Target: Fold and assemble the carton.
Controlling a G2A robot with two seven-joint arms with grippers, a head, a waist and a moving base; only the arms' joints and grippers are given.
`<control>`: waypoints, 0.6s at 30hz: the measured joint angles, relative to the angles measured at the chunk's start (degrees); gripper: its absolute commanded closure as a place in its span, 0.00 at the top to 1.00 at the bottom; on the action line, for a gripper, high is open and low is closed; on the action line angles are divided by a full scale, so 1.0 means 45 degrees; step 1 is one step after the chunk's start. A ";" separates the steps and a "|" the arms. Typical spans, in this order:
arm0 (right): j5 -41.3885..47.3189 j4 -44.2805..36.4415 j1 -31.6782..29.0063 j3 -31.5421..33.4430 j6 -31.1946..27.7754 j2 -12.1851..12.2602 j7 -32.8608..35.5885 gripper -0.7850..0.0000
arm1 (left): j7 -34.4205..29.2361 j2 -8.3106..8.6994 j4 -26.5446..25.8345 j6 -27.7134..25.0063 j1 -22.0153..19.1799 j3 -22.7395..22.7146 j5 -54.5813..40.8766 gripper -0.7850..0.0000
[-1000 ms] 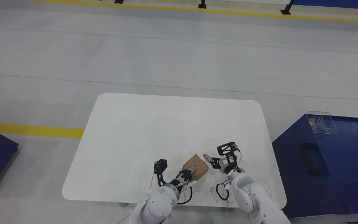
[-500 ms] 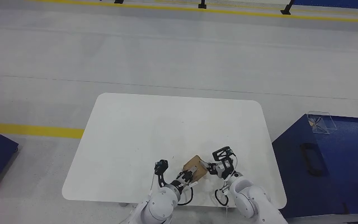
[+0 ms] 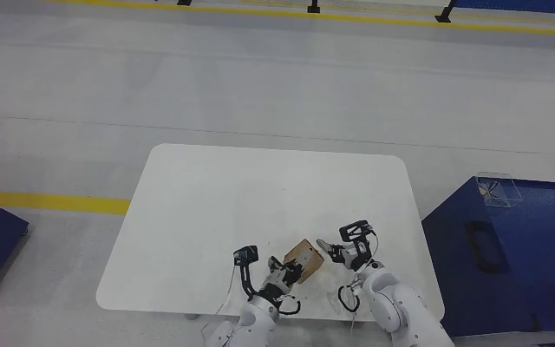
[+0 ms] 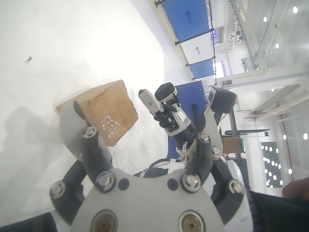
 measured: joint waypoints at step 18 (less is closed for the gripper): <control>-0.0659 0.2329 0.2621 -0.1968 -0.0891 -0.0353 0.1524 1.00 | -0.3235 0.0773 -0.1515 -0.3654 -0.0315 -0.0924 0.4377 1.00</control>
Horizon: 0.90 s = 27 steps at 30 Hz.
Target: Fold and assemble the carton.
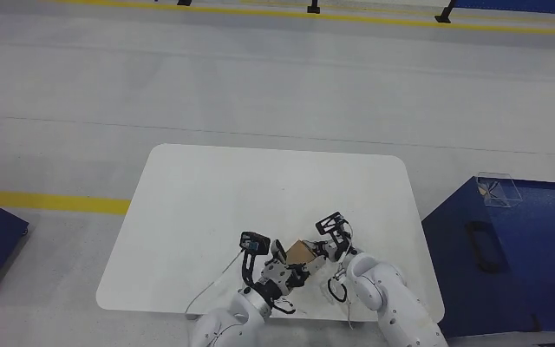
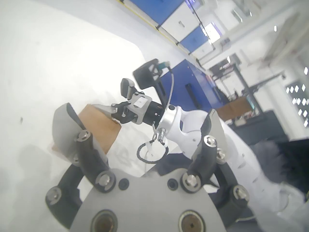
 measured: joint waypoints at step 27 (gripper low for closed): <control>0.1632 -0.0734 -0.0978 0.1988 0.0423 0.0187 -0.1524 1.00 | 0.0785 0.0053 0.3984 0.0281 -0.2007 0.1313 0.6670 1.00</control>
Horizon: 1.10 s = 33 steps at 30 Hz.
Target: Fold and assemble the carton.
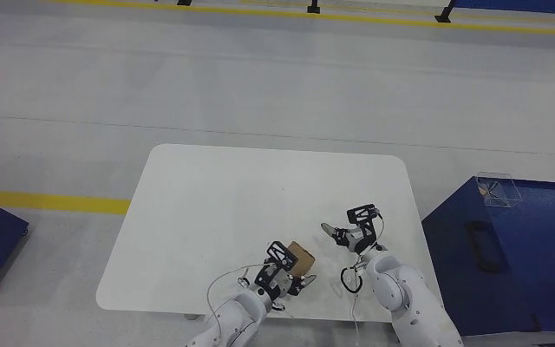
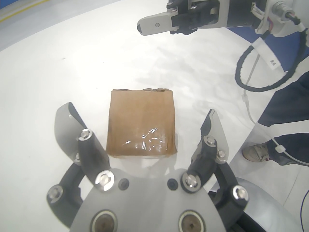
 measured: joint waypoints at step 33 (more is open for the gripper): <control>0.0000 0.0000 0.0000 0.0000 0.0000 0.0000 0.0000 1.00 | 0.0049 -0.0053 -0.0788 0.0832 0.0608 -0.0786 -0.2924 0.00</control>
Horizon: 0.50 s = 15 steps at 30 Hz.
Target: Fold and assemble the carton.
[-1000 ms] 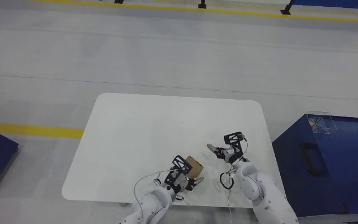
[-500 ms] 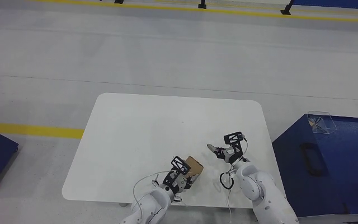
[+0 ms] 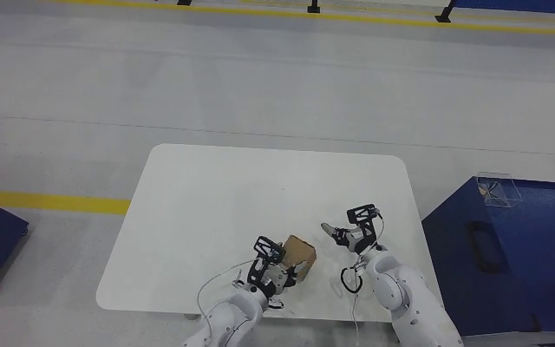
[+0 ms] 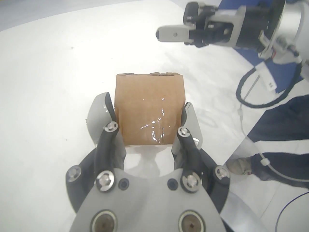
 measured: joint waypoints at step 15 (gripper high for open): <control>0.0000 0.0000 0.0000 0.0000 0.0000 0.0000 0.0000 1.00 | -0.3299 -0.0510 0.2421 0.1601 -0.1447 -0.1316 -1.1020 1.00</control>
